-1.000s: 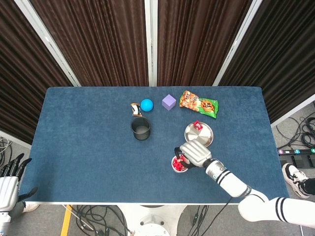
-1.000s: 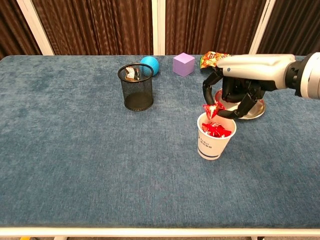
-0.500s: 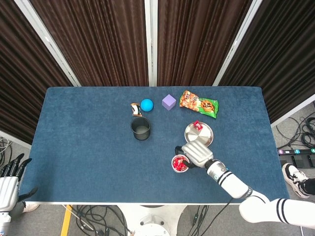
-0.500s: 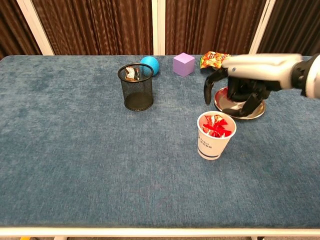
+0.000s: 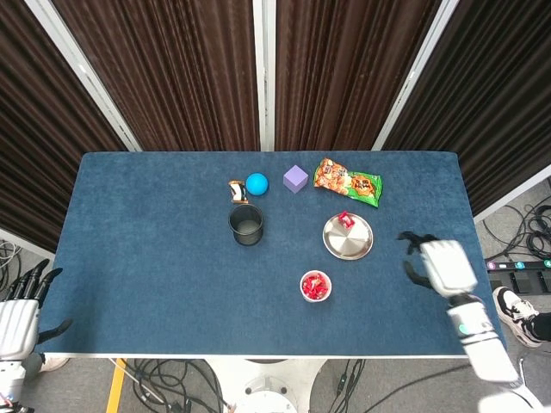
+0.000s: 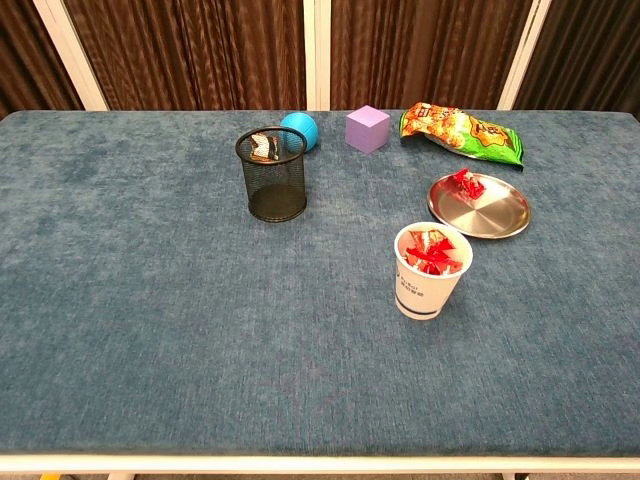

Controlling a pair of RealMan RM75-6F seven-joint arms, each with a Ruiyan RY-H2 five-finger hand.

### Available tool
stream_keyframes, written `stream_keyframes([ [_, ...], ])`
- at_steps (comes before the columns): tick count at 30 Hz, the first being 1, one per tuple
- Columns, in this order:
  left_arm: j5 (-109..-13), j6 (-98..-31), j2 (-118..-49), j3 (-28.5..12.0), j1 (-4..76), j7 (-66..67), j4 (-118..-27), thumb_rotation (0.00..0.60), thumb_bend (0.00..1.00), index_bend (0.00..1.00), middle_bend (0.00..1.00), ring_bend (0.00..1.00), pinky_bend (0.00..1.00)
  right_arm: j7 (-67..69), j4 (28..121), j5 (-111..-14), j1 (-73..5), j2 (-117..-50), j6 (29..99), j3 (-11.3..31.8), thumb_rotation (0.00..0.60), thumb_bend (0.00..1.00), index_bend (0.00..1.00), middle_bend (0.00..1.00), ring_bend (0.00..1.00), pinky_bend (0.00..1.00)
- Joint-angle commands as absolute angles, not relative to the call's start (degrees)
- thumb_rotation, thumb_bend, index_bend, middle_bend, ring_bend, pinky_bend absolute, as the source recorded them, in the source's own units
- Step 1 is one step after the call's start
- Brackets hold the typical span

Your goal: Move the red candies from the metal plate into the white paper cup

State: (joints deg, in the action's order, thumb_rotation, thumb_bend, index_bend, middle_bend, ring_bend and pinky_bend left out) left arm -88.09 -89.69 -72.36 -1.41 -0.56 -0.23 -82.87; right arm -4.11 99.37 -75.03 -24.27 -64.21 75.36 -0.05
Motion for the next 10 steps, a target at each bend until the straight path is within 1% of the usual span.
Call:
stream_keyframes([
  [1,-87.93,-89.56,-72.35,-1.75,-0.21,0.37,-83.36,0.6,0.0,0.21,0.16,0.14,0.19,6.45,94.43,-81.32,-17.98,-61.29,79.23,-4.5,0.6,0.35,0.03,0.06,0.0,0.02],
  [3,-88.06,-89.48,-72.31,-1.82,0.04,1.11,-83.79,0.6,0.0,0.21,0.16,0.14,0.19,7.77,92.92,-83.61,-15.57,-61.56,82.15,-5.43,0.6,0.35,0.0,0.03,0.0,0.0],
  [5,-88.09,-89.39,-72.17,-1.82,0.19,1.85,-84.32,0.6,0.0,0.21,0.16,0.14,0.19,9.48,92.02,-85.4,-13.41,-62.16,84.89,-5.91,0.6,0.35,0.0,0.02,0.0,0.0],
  [10,-87.98,-89.66,-72.03,-1.83,0.18,3.23,-85.13,0.6,0.0,0.21,0.16,0.14,0.19,10.93,90.11,-89.42,-10.55,-62.82,88.76,-6.52,0.6,0.35,0.0,0.02,0.0,0.0],
])
